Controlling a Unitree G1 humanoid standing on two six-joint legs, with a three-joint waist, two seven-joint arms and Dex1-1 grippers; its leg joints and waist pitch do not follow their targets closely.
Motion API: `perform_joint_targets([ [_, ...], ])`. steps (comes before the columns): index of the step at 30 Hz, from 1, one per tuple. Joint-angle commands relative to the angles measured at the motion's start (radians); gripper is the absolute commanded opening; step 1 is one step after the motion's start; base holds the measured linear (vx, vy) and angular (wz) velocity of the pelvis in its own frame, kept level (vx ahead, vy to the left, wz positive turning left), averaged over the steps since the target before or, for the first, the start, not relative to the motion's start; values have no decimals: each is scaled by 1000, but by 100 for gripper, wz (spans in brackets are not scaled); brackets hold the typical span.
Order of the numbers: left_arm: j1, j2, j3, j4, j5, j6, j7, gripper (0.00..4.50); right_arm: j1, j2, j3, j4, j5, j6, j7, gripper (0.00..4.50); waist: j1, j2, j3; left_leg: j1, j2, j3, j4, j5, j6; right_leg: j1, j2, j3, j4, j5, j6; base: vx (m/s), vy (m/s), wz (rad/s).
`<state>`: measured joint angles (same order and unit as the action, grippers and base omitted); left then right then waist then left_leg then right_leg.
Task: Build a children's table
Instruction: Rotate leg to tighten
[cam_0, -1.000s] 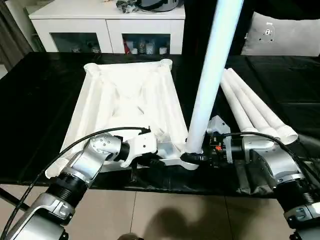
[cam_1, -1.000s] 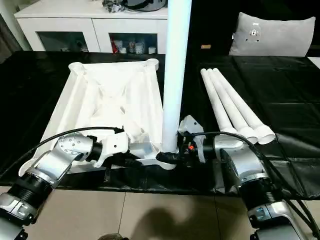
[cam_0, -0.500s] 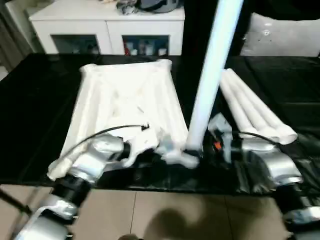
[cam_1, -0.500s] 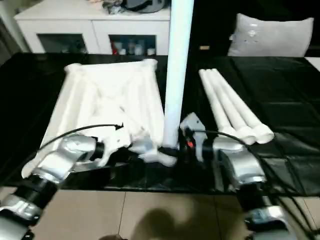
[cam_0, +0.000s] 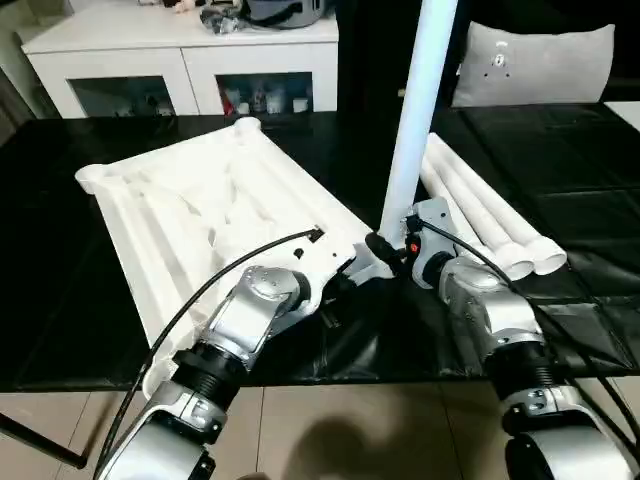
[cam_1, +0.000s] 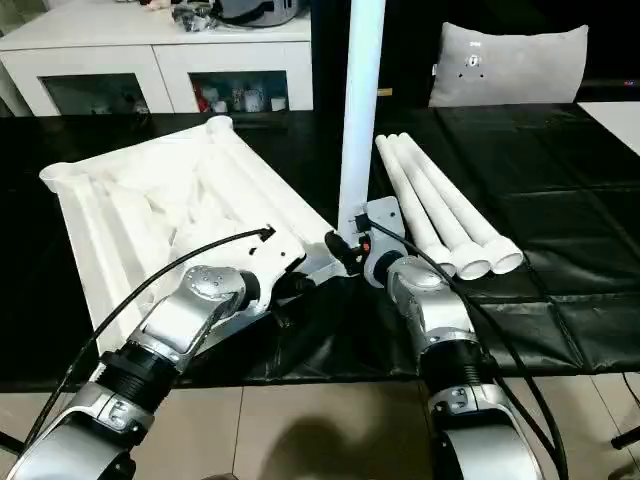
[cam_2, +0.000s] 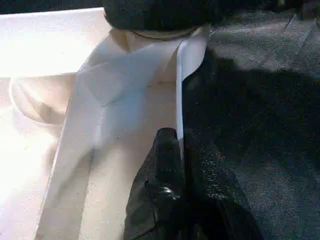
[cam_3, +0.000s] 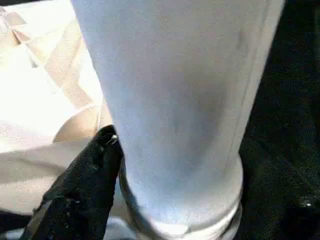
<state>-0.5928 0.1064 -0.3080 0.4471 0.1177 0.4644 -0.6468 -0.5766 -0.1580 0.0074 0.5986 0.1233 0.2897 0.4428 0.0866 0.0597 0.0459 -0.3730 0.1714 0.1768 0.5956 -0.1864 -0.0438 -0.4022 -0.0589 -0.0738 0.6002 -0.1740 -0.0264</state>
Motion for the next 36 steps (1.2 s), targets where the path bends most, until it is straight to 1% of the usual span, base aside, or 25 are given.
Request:
perform_joint_targets([
  [1, -8, 30, 15, -20, 14, -36, 29, 0, 35, -9, 40, -20, -2, -20, 64, 356, 3, -8, -69, 2, 50, -23, -58, -144, 73, 58, -90, 48, -78, -199, -186, 0, 0, 0],
  [3, -10, 43, 12, -14, 19, -46, 23, 0, 42, -22, 36, -33, 6, -20, 80, 386, 2, -8, -66, 1, 50, -24, -60, -156, 75, 59, -91, 46, -81, -227, -182, 0, 0, 0],
  [4, -10, 50, 9, -11, 21, -53, 18, 0, 45, -29, 35, -40, 9, -24, 91, 392, 2, -9, -65, 2, 49, -24, -61, -161, 74, 59, -91, 46, -83, -241, -177, 0, 0, 0],
  [5, -11, 60, 4, -9, 25, -63, 9, 0, 49, -41, 31, -47, 14, -27, 102, 392, 0, -7, -64, 2, 50, -25, -62, -168, 71, 58, -90, 46, -86, -266, -171, 0, 0, 0],
  [7, -10, 90, -8, -4, 28, -100, -29, 0, 57, -86, 21, -73, 29, -49, 170, 416, -1, -7, -63, 3, 50, -25, -62, -182, 71, 57, -90, 46, -89, -288, -162, 0, 0, 0],
  [9, -9, 97, -10, -3, 28, -112, -40, 0, 59, -97, 16, -79, 34, -54, 191, 429, 0, -6, -65, 5, 52, -25, -62, -177, 70, 56, -90, 46, -86, -281, -162, 0, 0, 0],
  [10, -8, 114, -15, 13, 27, -148, -64, 0, 66, -145, 24, -93, 34, -84, 271, 429, 1, 2, -66, 5, 52, -26, -61, -175, 70, 56, -89, 46, -84, -267, -167, 0, 0, 0],
  [11, -8, 115, -15, 14, 27, -149, -64, 0, 67, -146, 25, -94, 34, -85, 273, 440, 2, -3, -67, 5, 52, -25, -59, -176, 75, 57, -88, 45, -85, -248, -169, 0, 0, 0],
  [12, -4, 144, -35, 30, 25, -203, -117, 0, 74, -201, 40, -106, 40, -93, 370, 440, 4, -2, -70, 2, 52, -25, -57, -150, 86, 59, -87, 45, -78, -205, -182, 0, 0, 0],
  [13, -4, 144, -35, 30, 25, -203, -117, 0, 74, -201, 40, -106, 40, -93, 370, 440, 7, -2, -70, 2, 52, -25, -55, -147, 94, 59, -88, 44, -78, -194, -185, 0, 0, 0],
  [14, -2, 157, -46, 34, 22, -227, -143, 0, 76, -219, 46, -111, 42, -94, 403, 440, 10, -1, -71, 2, 54, -24, -54, -133, 101, 59, -88, 45, -74, -168, -193, 0, 0, 0],
  [15, 10, 184, -68, 32, 9, -285, -213, 0, 78, -248, 62, -119, 42, -107, 462, 440, 14, -1, -71, 1, 55, -25, -53, -122, 110, 59, -89, 43, -72, -152, -202, 0, 0, 0],
  [18, 22, 212, -91, 19, -5, -327, -286, 0, 83, -276, 89, -133, 46, -124, 536, 440, 18, 2, -74, 2, 60, -25, -50, -117, 119, 57, -89, 41, -65, -112, -223, 0, 0, 0],
  [19, 28, 225, -100, 9, -12, -336, -321, 0, 85, -285, 101, -139, 49, -123, 569, 440, 19, 3, -73, 1, 61, -24, -51, -118, 121, 56, -90, 41, -65, -110, -226, 0, 0, 0],
  [20, 31, 234, -109, 4, -15, -345, -349, 0, 87, -294, 112, -143, 51, -127, 603, 440, 22, 0, -72, 1, 63, -24, -51, -128, 121, 56, -91, 40, -66, -121, -230, 0, 0, 0],
  [22, 35, 253, -126, -1, -18, -371, -405, 0, 90, -308, 131, -153, 57, -132, 664, 440, 30, 3, -72, 4, 67, -24, -52, -140, 115, 53, -94, 41, -67, -140, -228, 0, 0, 0],
  [23, 36, 266, -138, -3, -19, -391, -441, 0, 89, -312, 140, -155, 61, -136, 696, 440, 39, 5, -71, 7, 69, -23, -53, -148, 109, 51, -93, 41, -68, -150, -227, 0, 0, 0],
  [25, 39, 277, -148, -9, -24, -403, -477, 0, 87, -313, 146, -154, 66, -136, 721, 440, 43, 5, -70, 6, 70, -25, -54, -153, 104, 51, -94, 41, -67, -158, -225, 0, 0, 0],
  [26, 40, 283, -153, -13, -29, -408, -498, 0, 85, -314, 151, -153, 69, -134, 738, 425, 48, 6, -70, 7, 71, -25, -55, -160, 97, 52, -96, 41, -67, -172, -220, 0, 0, 0],
  [27, 38, 285, -156, -11, -33, -420, -514, 0, 83, -315, 159, -150, 69, -134, 758, 425, 49, -1, -70, 8, 71, -24, -56, -160, 95, 52, -95, 42, -69, -176, -218, 0, 0, 0],
  [28, 36, 286, -158, -7, -33, -428, -524, 0, 82, -317, 166, -149, 68, -132, 774, 414, 54, 3, -70, 10, 71, -25, -56, -167, 90, 50, -96, 42, -69, -190, -216, 0, 0, 0],
  [29, 32, 289, -160, -2, -33, -434, -534, 0, 80, -319, 172, -148, 68, -129, 787, 403, 54, 2, -70, 9, 70, -25, -56, -168, 86, 51, -97, 42, -68, -196, -213, 0, 0, 0],
  [30, 28, 292, -163, 2, -31, -443, -541, 0, 80, -320, 178, -148, 66, -129, 796, 403, 55, -2, -70, 7, 70, -25, -57, -164, 84, 52, -97, 42, -68, -196, -210, 0, 0, 0],
  [33, 18, 296, -160, 15, -33, -456, -557, 0, 80, -321, 187, -150, 71, -119, 824, 373, 56, -2, -71, 6, 69, -25, -56, -155, 84, 53, -98, 42, -68, -199, -205, 0, 0, 0],
  [36, 16, 297, -155, 24, -37, -459, -565, 0, 83, -322, 189, -153, 79, -109, 839, 358, 55, -2, -73, 4, 68, -25, -54, -142, 90, 54, -98, 41, -66, -191, -203, 0, 0, 0],
])
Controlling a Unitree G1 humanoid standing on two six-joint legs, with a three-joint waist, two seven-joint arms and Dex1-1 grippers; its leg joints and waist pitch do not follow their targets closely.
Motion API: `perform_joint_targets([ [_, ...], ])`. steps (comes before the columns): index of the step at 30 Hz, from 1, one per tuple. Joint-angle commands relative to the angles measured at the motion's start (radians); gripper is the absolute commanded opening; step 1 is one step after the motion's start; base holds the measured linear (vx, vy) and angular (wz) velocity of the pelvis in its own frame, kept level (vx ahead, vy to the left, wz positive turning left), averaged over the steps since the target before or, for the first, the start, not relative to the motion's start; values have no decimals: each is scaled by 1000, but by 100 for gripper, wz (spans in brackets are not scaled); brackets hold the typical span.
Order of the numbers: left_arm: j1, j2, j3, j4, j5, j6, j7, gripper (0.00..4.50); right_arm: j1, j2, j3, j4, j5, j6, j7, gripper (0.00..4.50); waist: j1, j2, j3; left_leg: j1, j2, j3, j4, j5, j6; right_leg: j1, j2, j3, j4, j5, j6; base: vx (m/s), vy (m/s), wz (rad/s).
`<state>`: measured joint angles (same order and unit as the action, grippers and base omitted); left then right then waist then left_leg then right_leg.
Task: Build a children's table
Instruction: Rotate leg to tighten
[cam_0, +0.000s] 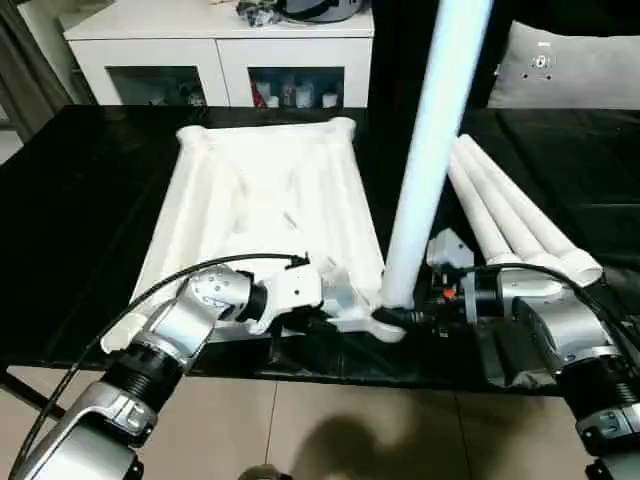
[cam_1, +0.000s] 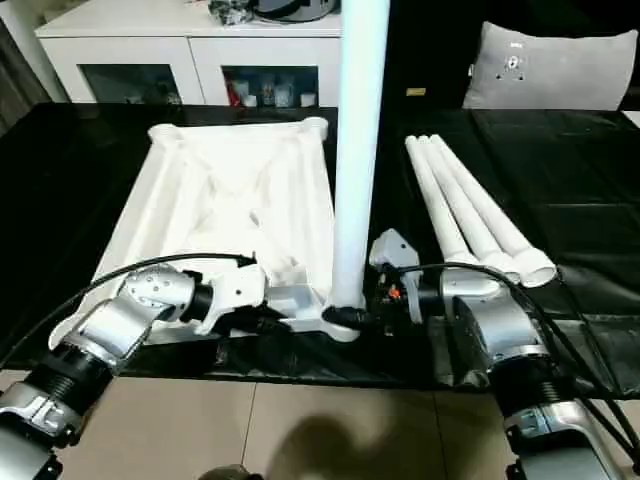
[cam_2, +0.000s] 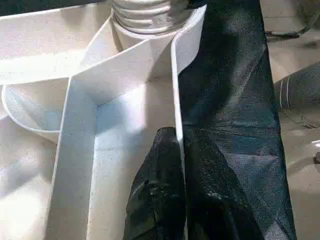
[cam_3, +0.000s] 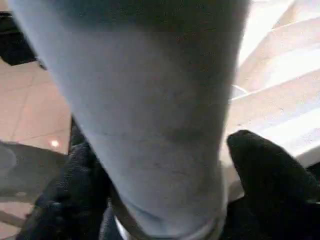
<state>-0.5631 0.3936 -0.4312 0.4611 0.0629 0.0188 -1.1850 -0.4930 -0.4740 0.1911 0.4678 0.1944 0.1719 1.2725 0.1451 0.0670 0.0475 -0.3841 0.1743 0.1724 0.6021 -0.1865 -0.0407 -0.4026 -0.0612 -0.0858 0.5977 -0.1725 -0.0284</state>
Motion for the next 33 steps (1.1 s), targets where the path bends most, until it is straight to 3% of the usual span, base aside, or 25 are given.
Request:
perform_joint_targets([
  [1, -13, 10, -30, 9, 17, -10, -27, 0, 0, -5, 4, -21, 12, 12, 12, 345, -3, -10, -74, 16, 65, -21, -61, -138, 87, 54, -94, 53, -63, -189, -202, 0, 0, 0],
  [9, 6, 7, -18, -1, -2, 8, -39, 0, 20, 5, 3, -29, 26, 31, 24, 282, -1, -12, -75, 14, 64, -20, -59, -125, 91, 55, -95, 53, -63, -193, -197, 0, 0, 0],
  [11, 18, 2, -8, -17, -18, 28, -42, 0, 31, 15, 1, -35, 33, 54, 13, 272, -2, -18, -75, 14, 65, -20, -60, -121, 93, 54, -95, 52, -62, -194, -197, 0, 0, 0],
  [14, 26, -8, 6, -33, -32, 60, -25, 0, 39, 42, -10, -31, 35, 67, -34, 268, -3, -14, -74, 14, 65, -20, -60, -126, 89, 53, -96, 52, -65, -213, -195, 0, 0, 0],
  [15, 27, -13, 12, -38, -35, 75, -12, 0, 39, 56, -16, -29, 32, 78, -65, 267, -5, -20, -73, 14, 64, -19, -61, -129, 88, 52, -95, 51, -67, -221, -192, 0, 0, 0],
  [16, 28, -32, 30, -46, -42, 115, 29, 0, 29, 96, -34, -3, 10, 81, -173, 267, -7, -17, -71, 14, 64, -20, -63, -134, 82, 52, -96, 52, -67, -239, -190, 0, 0, 0],
  [18, 29, -53, 49, -57, -49, 163, 74, 0, 17, 139, -54, 22, -14, 91, -294, 266, -22, -13, -65, 18, 60, -23, -70, -192, 45, 50, -98, 50, -78, -342, -167, 0, 0, 0],
  [20, 25, -84, 69, -64, -39, 231, 153, 0, 2, 189, -80, 48, -33, 103, -430, 266, -40, -12, -61, 18, 58, -26, -75, -223, 22, 50, -96, 50, -84, -381, -154, 0, 0, 0],
  [22, 14, -135, 98, -57, -20, 297, 266, 0, -9, 238, -110, 63, -39, 111, -546, 266, -54, -15, -58, 20, 54, -27, -77, -259, 12, 52, -96, 47, -91, -434, -137, 0, 0, 0],
  [23, 8, -161, 112, -54, -18, 324, 312, 0, -14, 257, -123, 69, -39, 112, -589, 266, -62, -12, -54, 28, 53, -25, -76, -280, 6, 45, -95, 47, -99, -473, -130, 0, 0, 0],
  [24, -2, -208, 141, -55, -12, 370, 401, 0, -19, 288, -140, 73, -49, 120, -668, 266, -64, -20, -56, 30, 49, -25, -73, -277, 9, 47, -97, 46, -104, -498, -120, 0, 0, 0],
  [26, -7, -251, 155, -64, -3, 401, 470, 0, -25, 315, -154, 82, -64, 143, -750, 266, -61, -17, -59, 27, 49, -24, -73, -236, 21, 45, -93, 49, -103, -466, -110, 0, 0, 0],
  [29, -1, -269, 146, -81, 1, 414, 483, 0, -26, 330, -163, 87, -71, 129, -787, 266, -58, -22, -64, 20, 49, -23, -72, -204, 40, 50, -95, 50, -96, -412, -114, 0, 0, 0],
  [30, 4, -268, 138, -92, 6, 420, 483, 0, -25, 336, -166, 88, -69, 114, -791, 301, -57, -22, -66, 17, 49, -22, -71, -184, 47, 51, -93, 51, -92, -377, -120, 0, 0, 0],
  [33, 9, -263, 134, -105, 13, 431, 486, 0, -23, 342, -173, 86, -63, 102, -793, 339, -54, -20, -71, 12, 50, -22, -67, -133, 63, 55, -92, 52, -80, -275, -146, 0, 0, 0],
])
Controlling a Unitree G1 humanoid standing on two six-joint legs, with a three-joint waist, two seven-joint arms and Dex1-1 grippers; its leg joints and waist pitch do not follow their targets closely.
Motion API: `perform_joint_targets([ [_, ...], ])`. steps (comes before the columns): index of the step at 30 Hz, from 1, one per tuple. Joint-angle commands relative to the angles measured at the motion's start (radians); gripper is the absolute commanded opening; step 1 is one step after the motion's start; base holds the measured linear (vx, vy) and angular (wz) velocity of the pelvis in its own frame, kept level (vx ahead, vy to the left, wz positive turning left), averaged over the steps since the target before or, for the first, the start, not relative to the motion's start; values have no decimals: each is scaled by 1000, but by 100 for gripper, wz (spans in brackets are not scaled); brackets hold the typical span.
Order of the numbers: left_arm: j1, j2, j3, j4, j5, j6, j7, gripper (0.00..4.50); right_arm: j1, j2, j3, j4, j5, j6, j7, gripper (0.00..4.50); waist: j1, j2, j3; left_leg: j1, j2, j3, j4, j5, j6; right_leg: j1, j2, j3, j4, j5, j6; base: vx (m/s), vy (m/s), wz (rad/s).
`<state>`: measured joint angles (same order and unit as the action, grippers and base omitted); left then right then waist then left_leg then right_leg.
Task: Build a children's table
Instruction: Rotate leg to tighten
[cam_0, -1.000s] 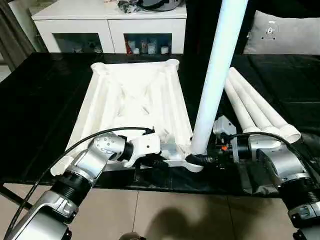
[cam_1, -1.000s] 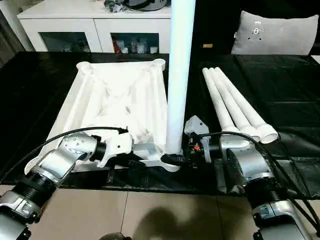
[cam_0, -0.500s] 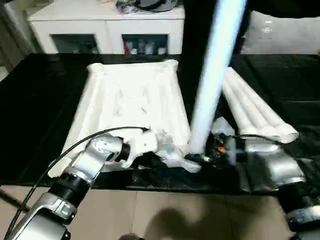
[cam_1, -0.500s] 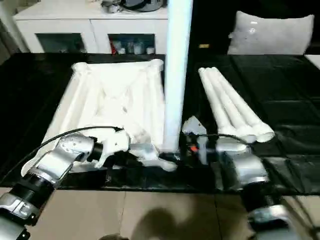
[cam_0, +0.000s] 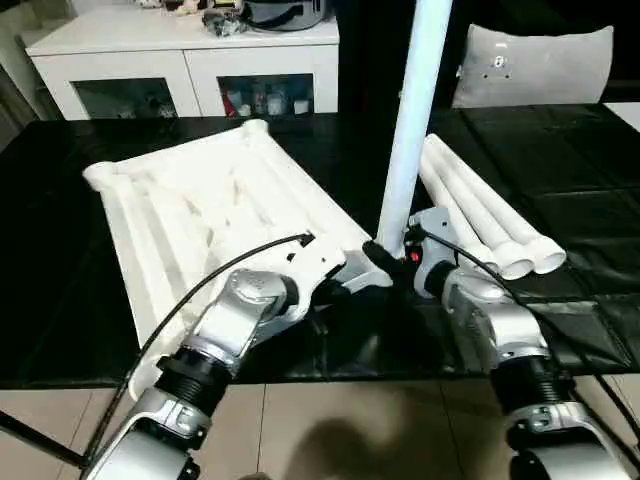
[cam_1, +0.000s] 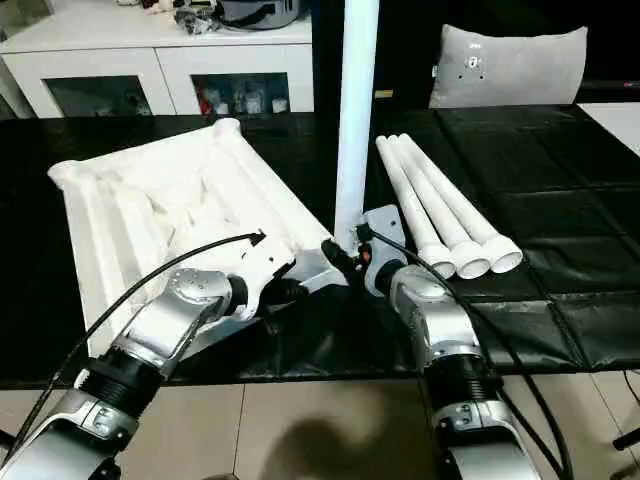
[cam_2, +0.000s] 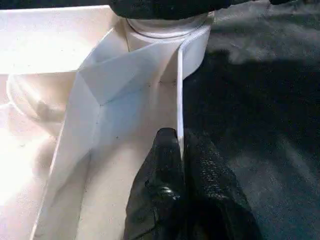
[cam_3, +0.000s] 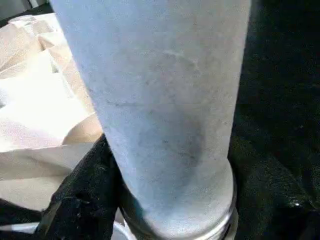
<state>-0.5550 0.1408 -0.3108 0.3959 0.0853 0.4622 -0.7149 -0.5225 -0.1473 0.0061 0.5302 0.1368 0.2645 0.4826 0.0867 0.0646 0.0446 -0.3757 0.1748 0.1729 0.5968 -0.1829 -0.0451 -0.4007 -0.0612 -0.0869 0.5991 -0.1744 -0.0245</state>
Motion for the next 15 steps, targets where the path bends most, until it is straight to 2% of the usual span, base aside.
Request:
perform_joint_targets([
  [1, 1, -1, 17, -40, -5, -14, 16, 0, 12, 12, 9, 11, 2, 6, 11, 345, 5, -17, -70, 4, 51, -21, -60, -119, 76, 53, -92, 54, -77, -229, -164, 0, 0, 0],
  [4, 0, 23, 23, -33, 1, -34, 10, 0, 22, -6, 10, -19, 19, 12, 61, 370, 8, -15, -71, 2, 51, -19, -57, -103, 95, 53, -91, 52, -74, -192, -177, 0, 0, 0],
  [5, 0, 24, 23, -32, 1, -36, 8, 0, 23, -7, 11, -21, 20, 12, 66, 382, 6, -16, -69, 0, 50, -20, -58, -111, 98, 55, -91, 51, -75, -203, -176, 0, 0, 0],
  [7, 0, 63, 9, -10, 5, -131, -31, 0, 37, -53, 27, -60, 37, 16, 150, 398, 7, -15, -67, -1, 50, -21, -60, -138, 94, 56, -92, 49, -82, -259, -154, 0, 0, 0],
  [10, 0, 72, 6, -7, 3, -142, -48, 0, 39, -64, 30, -67, 39, 13, 169, 427, 7, -14, -66, 2, 52, -21, -61, -148, 86, 53, -92, 49, -84, -277, -147, 0, 0, 0],
  [13, 7, 129, -30, -8, -2, -219, -149, 0, 49, -141, 66, -96, 34, -3, 296, 439, 13, -10, -69, 2, 55, -22, -60, -149, 85, 54, -92, 49, -80, -250, -153, 0, 0, 0],
  [15, 8, 140, -37, -9, -4, -238, -169, 0, 50, -157, 73, -102, 33, -6, 324, 439, 14, -9, -70, 1, 55, -23, -59, -135, 88, 54, -91, 49, -75, -214, -167, 0, 0, 0],
])
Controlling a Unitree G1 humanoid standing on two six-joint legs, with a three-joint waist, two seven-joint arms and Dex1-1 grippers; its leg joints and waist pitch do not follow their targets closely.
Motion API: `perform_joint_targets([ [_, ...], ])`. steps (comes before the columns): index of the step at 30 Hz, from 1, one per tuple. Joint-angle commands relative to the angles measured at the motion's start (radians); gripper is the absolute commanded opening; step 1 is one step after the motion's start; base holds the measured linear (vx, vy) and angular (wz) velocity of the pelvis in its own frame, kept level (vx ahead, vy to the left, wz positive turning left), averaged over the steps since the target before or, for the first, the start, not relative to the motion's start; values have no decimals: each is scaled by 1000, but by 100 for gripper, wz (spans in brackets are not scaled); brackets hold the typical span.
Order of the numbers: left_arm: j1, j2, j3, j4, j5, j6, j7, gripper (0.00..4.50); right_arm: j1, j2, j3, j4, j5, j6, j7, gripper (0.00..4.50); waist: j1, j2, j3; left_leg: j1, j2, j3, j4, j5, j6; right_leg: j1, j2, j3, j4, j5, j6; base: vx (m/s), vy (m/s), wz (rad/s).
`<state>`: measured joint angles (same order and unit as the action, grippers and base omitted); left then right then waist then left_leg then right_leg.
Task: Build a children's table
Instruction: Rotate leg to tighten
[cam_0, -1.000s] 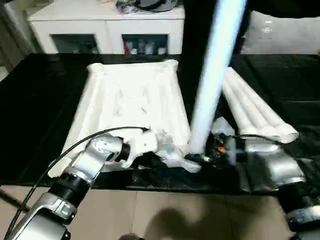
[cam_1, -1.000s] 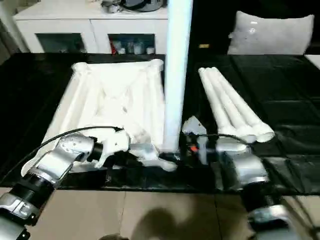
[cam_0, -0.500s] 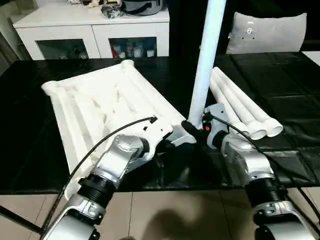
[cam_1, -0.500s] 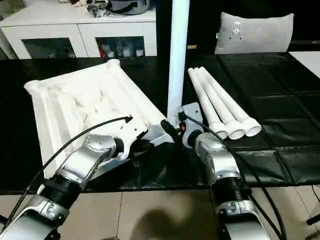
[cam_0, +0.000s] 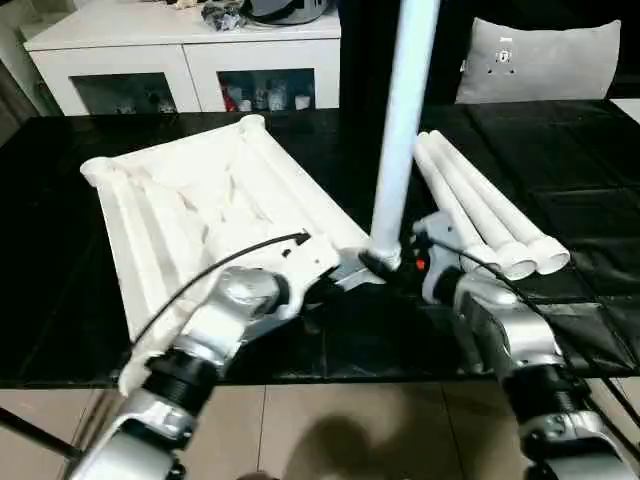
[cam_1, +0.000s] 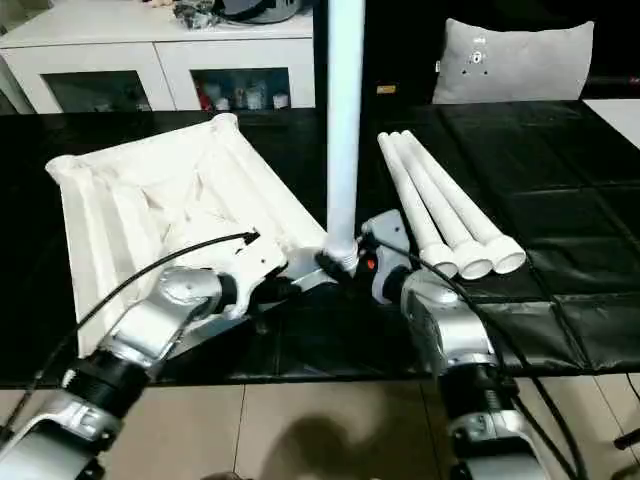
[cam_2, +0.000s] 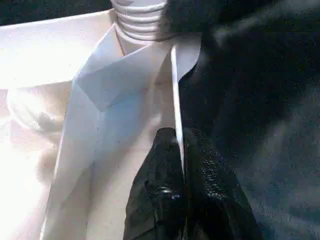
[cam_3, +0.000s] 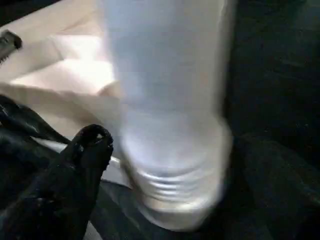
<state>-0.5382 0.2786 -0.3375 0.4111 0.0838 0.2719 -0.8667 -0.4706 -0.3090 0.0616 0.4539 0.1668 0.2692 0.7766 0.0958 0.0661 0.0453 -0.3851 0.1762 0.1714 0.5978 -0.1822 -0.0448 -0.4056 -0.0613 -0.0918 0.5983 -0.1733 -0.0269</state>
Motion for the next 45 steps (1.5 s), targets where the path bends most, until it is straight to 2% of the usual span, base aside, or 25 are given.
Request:
perform_joint_targets([
  [1, -8, 18, -22, -20, -4, -71, -48, 0, -2, -17, 24, -32, 9, -9, 73, 439, 7, -8, -71, 11, 55, -21, -59, -133, 90, 59, -92, 54, -72, -207, -168, 0, 0, 0],
  [2, -8, 18, -22, -20, -4, -71, -48, 0, -2, -17, 24, -32, 9, -9, 73, 439, 8, -10, -71, 10, 56, -20, -58, -136, 93, 59, -92, 54, -72, -206, -170, 0, 0, 0],
  [6, -8, 101, -82, -3, 2, -162, -208, 0, -10, -106, 66, -44, 28, -5, 277, 439, 27, -10, -73, 13, 59, -20, -55, -123, 105, 58, -93, 52, -68, -184, -181, 0, 0, 0],
  [8, -8, 111, -87, 0, 3, -172, -229, 0, -11, -114, 72, -45, 33, 0, 302, 439, 33, -9, -72, 13, 62, -19, -55, -125, 106, 56, -92, 54, -66, -181, -183, 0, 0, 0],
  [9, -10, 120, -91, 2, 3, -179, -247, 0, -11, -122, 79, -49, 40, 10, 326, 439, 36, -11, -72, 14, 61, -18, -56, -128, 103, 55, -92, 53, -67, -187, -183, 0, 0, 0],
  [14, -11, 150, -100, 2, -13, -195, -328, 0, -3, -145, 117, -72, 67, 45, 433, 387, 49, -10, -72, 16, 64, -19, -57, -139, 91, 55, -95, 55, -66, -211, -183, 0, 0, 0],
  [22, -9, 155, -104, 16, -21, -216, -351, 0, 1, -141, 123, -66, 78, 41, 469, 330, 51, -11, -73, 15, 63, -20, -57, -137, 80, 55, -96, 54, -66, -219, -178, 0, 0, 0],
  [26, -6, 150, -102, 16, -21, -214, -354, 0, 12, -141, 128, -81, 88, 59, 484, 281, 53, -10, -74, 16, 64, -21, -57, -133, 81, 55, -95, 54, -65, -210, -182, 0, 0, 0],
  [34, 6, 131, -87, 13, -37, -180, -333, 0, 47, -112, 112, -122, 122, 107, 464, 259, 57, -11, -74, 16, 63, -20, -57, -138, 77, 56, -97, 54, -68, -232, -174, 0, 0, 0],
  [35, 13, 98, -68, -7, -52, -111, -291, 0, 63, -75, 104, -131, 115, 133, 384, 258, 54, -13, -72, 18, 65, -18, -59, -136, 71, 55, -97, 56, -69, -236, -175, 0, 0, 0],
  [36, 12, 79, -59, -14, -56, -65, -263, 0, 67, -54, 97, -129, 110, 137, 342, 258, 56, -10, -70, 17, 64, -21, -59, -144, 69, 52, -98, 54, -71, -251, -175, 0, 0, 0],
  [37, 12, 67, -53, -18, -58, -34, -244, 0, 69, -40, 92, -127, 108, 139, 315, 257, 50, -11, -69, 17, 65, -20, -62, -152, 61, 54, -98, 55, -72, -263, -173, 0, 0, 0],
  [39, 7, 42, -43, -16, -56, -4, -205, 0, 69, -16, 82, -115, 100, 141, 266, 257, 44, -13, -64, 22, 58, -22, -66, -201, 43, 53, -99, 52, -85, -367, -148, 0, 0, 0],
  [40, -3, 6, -26, -9, -57, 28, -150, 0, 68, 9, 75, -106, 84, 145, 214, 257, 40, -17, -62, 22, 57, -21, -67, -210, 40, 53, -99, 52, -88, -387, -139, 0, 0, 0],
  [41, -21, -50, 2, 4, -63, 82, -70, 0, 58, 50, 56, -80, 70, 153, 128, 257, 34, -17, -58, 22, 55, -23, -69, -229, 32, 54, -99, 50, -93, -434, -123, 0, 0, 0],
  [43, -49, -119, 37, 24, -70, 151, 33, 0, 43, 102, 25, -44, 53, 161, 10, 257, 21, -16, -50, 35, 51, -22, -70, -275, 16, 45, -98, 46, -108, -520, -109, 0, 0, 0],
  [44, -64, -149, 53, 37, -73, 179, 78, 0, 31, 125, 7, -22, 45, 162, -52, 257, 11, -21, -49, 42, 45, -22, -69, -300, 11, 45, -99, 41, -117, -579, -89, 0, 0, 0],
  [45, -82, -183, 76, 54, -70, 200, 141, 0, 11, 152, -23, 11, 31, 165, -157, 257, 5, -18, -52, 41, 42, -26, -68, -298, 11, 49, -101, 37, -121, -590, -76, 0, 0, 0],
])
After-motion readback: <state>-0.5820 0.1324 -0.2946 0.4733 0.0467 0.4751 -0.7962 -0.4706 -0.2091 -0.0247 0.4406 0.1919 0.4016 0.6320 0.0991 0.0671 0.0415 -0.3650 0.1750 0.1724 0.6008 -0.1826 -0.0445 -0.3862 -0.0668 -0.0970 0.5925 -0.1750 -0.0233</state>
